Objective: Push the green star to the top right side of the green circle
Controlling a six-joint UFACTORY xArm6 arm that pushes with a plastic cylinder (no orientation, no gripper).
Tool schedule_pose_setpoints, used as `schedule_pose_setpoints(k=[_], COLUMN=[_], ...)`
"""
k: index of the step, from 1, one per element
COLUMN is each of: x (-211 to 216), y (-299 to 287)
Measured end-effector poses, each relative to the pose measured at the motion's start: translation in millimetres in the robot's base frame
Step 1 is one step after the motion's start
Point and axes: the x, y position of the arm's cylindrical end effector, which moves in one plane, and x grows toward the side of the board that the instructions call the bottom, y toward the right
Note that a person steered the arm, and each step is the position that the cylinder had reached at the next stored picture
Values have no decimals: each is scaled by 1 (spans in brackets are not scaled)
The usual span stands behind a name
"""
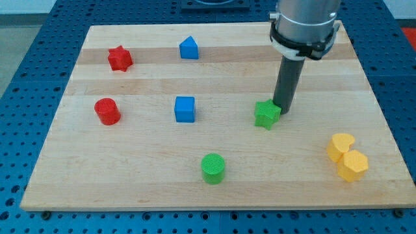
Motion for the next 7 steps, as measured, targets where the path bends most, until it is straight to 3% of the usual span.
schedule_pose_setpoints(k=[4,5,6,7], x=[22,21,-19,-26], y=[-29,-13,9,-5])
